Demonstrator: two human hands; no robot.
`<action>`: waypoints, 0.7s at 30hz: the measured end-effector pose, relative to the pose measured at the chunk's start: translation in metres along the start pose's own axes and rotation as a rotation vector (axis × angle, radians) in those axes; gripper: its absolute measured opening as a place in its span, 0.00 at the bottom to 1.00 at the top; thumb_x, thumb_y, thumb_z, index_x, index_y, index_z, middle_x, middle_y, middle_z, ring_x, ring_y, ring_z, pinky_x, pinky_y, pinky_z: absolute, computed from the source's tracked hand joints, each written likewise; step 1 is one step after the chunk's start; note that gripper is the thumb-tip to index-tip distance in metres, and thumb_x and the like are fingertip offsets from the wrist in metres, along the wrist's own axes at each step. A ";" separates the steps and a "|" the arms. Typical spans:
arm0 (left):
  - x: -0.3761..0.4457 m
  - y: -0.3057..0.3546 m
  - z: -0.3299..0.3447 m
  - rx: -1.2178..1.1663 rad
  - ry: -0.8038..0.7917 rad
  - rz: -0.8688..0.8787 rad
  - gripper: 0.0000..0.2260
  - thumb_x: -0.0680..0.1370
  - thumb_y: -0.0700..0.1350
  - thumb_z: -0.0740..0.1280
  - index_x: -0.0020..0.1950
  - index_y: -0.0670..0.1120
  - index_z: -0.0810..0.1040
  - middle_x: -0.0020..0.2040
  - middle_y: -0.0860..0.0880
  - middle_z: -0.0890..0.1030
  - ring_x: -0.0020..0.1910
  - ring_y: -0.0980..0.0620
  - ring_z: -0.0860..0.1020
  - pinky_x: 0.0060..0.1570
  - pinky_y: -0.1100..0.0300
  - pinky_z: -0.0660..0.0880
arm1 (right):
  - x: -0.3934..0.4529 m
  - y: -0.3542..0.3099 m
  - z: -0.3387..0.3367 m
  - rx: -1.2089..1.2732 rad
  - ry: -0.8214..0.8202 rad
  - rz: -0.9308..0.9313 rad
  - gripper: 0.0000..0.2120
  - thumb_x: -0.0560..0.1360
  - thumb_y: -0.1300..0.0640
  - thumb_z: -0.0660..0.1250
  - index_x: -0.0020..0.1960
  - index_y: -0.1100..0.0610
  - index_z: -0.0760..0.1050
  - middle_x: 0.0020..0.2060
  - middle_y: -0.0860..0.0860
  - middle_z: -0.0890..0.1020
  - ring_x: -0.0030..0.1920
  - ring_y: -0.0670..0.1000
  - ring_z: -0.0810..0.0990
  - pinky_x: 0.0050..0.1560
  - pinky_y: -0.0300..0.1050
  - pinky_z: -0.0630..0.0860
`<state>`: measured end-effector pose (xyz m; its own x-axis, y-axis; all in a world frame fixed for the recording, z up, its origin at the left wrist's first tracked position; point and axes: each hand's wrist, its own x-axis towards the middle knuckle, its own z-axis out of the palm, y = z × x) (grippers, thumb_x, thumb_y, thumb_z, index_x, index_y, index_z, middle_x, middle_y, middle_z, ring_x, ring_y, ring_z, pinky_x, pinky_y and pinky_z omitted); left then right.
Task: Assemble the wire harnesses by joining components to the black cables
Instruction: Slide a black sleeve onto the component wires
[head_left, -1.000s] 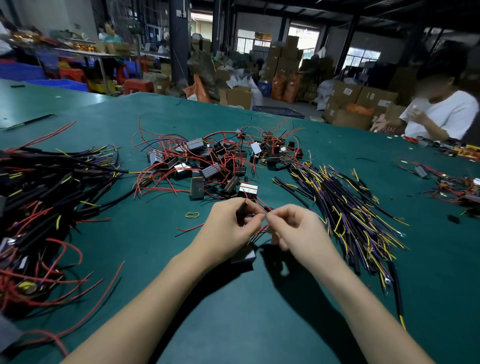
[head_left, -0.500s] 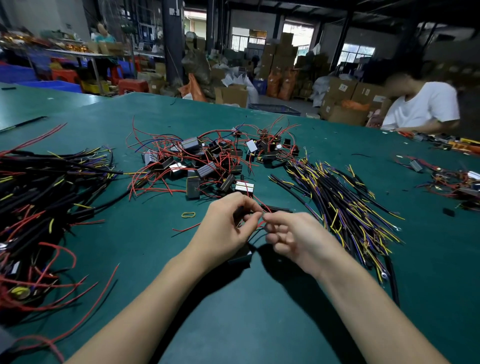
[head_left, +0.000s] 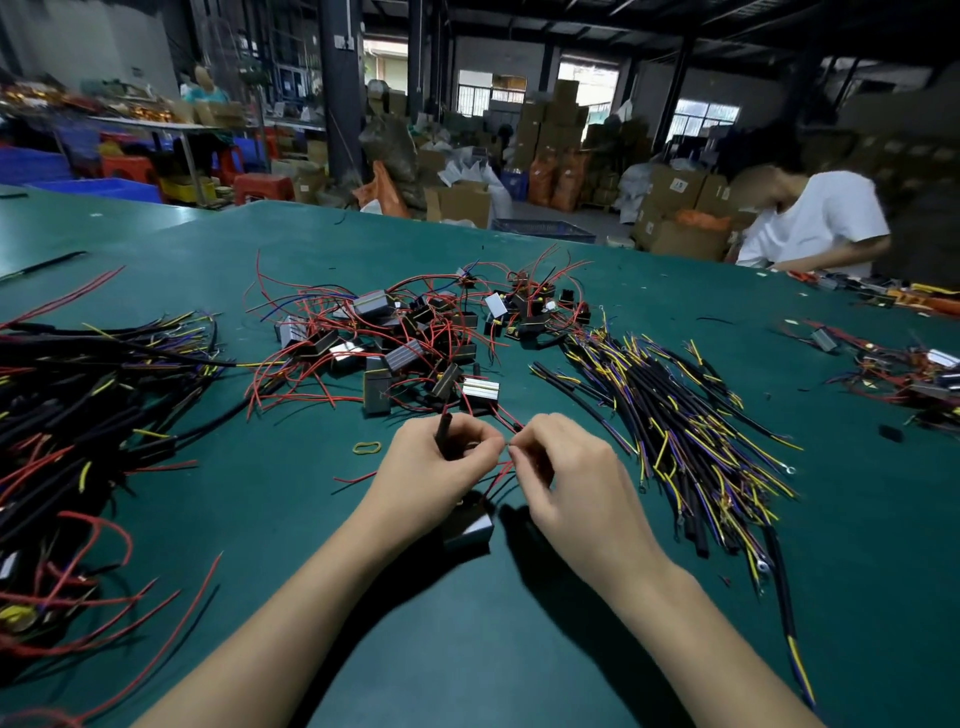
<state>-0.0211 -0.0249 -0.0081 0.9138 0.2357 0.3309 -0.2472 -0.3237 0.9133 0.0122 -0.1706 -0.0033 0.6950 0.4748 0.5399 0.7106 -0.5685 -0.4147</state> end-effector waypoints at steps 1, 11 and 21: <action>0.000 0.000 0.001 0.008 -0.004 0.012 0.05 0.76 0.37 0.68 0.40 0.40 0.81 0.32 0.49 0.77 0.30 0.59 0.71 0.33 0.68 0.68 | 0.002 -0.002 -0.001 0.116 0.007 0.091 0.07 0.76 0.59 0.66 0.39 0.57 0.74 0.33 0.47 0.76 0.34 0.50 0.74 0.35 0.47 0.71; -0.003 -0.002 0.005 0.375 0.014 0.493 0.02 0.74 0.41 0.67 0.43 0.48 0.78 0.38 0.57 0.75 0.37 0.60 0.72 0.41 0.57 0.71 | 0.016 0.006 -0.017 1.841 -0.502 1.231 0.04 0.68 0.64 0.59 0.34 0.61 0.68 0.21 0.48 0.63 0.16 0.44 0.62 0.16 0.31 0.50; -0.001 -0.008 0.003 0.093 0.139 0.012 0.04 0.76 0.41 0.69 0.42 0.45 0.81 0.34 0.52 0.80 0.35 0.55 0.76 0.39 0.63 0.72 | 0.039 0.041 -0.013 0.027 0.015 0.394 0.06 0.76 0.56 0.66 0.45 0.54 0.81 0.40 0.47 0.82 0.43 0.48 0.80 0.45 0.42 0.73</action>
<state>-0.0186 -0.0253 -0.0164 0.8561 0.3532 0.3772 -0.2211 -0.4094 0.8852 0.0672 -0.1845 0.0107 0.9135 0.2137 0.3461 0.3923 -0.6874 -0.6111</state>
